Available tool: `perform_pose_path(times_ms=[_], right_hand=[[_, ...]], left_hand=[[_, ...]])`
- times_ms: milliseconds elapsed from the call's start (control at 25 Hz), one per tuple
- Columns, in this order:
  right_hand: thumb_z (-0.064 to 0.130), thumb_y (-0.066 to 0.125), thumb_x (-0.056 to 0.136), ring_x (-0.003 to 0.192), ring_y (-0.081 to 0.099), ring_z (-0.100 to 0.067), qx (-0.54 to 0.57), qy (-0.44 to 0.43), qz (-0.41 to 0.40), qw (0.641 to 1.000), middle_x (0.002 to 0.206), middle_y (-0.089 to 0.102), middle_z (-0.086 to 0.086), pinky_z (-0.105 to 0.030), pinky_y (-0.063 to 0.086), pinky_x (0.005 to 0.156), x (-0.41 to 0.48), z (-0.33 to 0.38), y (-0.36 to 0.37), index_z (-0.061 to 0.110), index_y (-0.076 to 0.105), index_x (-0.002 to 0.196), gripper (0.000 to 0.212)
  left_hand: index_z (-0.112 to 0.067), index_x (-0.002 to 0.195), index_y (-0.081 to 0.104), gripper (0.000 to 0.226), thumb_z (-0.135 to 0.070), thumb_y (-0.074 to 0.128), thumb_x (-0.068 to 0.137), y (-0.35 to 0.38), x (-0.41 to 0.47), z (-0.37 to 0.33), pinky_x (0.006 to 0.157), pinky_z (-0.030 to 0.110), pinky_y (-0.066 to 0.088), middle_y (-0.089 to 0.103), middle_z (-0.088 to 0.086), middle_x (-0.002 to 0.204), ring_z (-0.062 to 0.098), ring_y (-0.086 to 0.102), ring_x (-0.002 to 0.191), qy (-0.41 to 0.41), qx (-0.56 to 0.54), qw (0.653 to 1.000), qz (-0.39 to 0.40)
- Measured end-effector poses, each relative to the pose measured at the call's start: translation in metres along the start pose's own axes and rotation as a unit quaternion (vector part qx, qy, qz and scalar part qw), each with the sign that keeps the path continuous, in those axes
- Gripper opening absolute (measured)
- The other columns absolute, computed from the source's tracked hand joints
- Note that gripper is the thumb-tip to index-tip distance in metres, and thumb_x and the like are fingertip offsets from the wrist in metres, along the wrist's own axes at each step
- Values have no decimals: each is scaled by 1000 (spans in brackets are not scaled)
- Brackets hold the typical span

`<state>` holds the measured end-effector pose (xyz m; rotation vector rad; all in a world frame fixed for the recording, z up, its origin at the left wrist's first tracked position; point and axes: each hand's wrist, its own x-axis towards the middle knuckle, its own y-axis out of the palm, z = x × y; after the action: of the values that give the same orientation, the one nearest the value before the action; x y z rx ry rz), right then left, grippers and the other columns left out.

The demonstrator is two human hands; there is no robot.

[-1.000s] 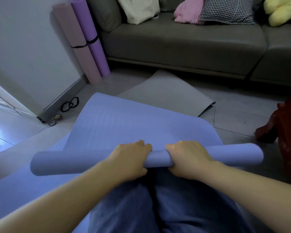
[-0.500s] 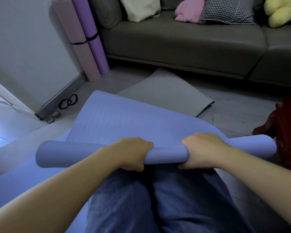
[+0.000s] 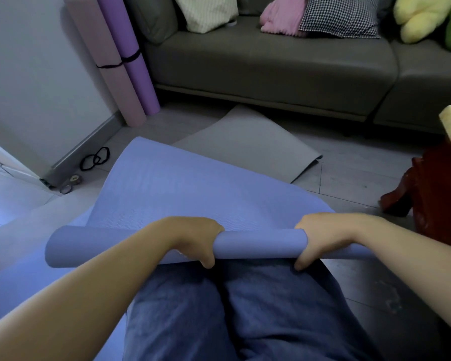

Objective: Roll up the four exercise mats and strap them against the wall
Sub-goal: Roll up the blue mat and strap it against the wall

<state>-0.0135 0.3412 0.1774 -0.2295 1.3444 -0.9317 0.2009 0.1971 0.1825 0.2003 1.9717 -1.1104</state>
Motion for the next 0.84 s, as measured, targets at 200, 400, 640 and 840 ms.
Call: perform_pose_path(times_ms=[200, 400, 640, 840], right_hand=[[36, 75, 69, 65, 54, -7, 54, 0, 33, 998, 70, 58, 15, -22, 41, 61, 7, -3, -1, 27, 54, 72, 23], [26, 61, 73, 101, 47, -12, -30, -24, -215, 976, 111, 45, 11, -27, 38, 75, -7, 3, 40, 33, 44, 114, 45], [17, 53, 78, 98, 52, -25, -108, -68, -286, 950, 110, 49, 2, -35, 40, 74, -13, 46, 38, 22, 41, 114, 39], [15, 54, 78, 73, 48, -19, -56, -62, -108, 991, 85, 54, 4, -32, 37, 59, -20, 38, 7, 23, 40, 94, 23]], left_hand=[[-24, 100, 54, 32, -22, 66, 70, 2, -3, -3, 81, 42, 55, 67, 6, 102, 28, 66, 91, -10, -4, 1000, -11], [-23, 105, 56, 32, -21, 66, 75, -4, -6, -9, 77, 34, 51, 64, 2, 105, 23, 62, 87, -18, 23, 999, 16], [-27, 100, 57, 28, -25, 69, 75, -25, -9, -17, 70, 29, 47, 62, -4, 91, 18, 60, 80, -40, 31, 995, 85], [-29, 110, 53, 38, -36, 69, 76, -26, -36, -27, 82, 32, 49, 61, -3, 111, 19, 60, 96, -41, 27, 998, 37]])
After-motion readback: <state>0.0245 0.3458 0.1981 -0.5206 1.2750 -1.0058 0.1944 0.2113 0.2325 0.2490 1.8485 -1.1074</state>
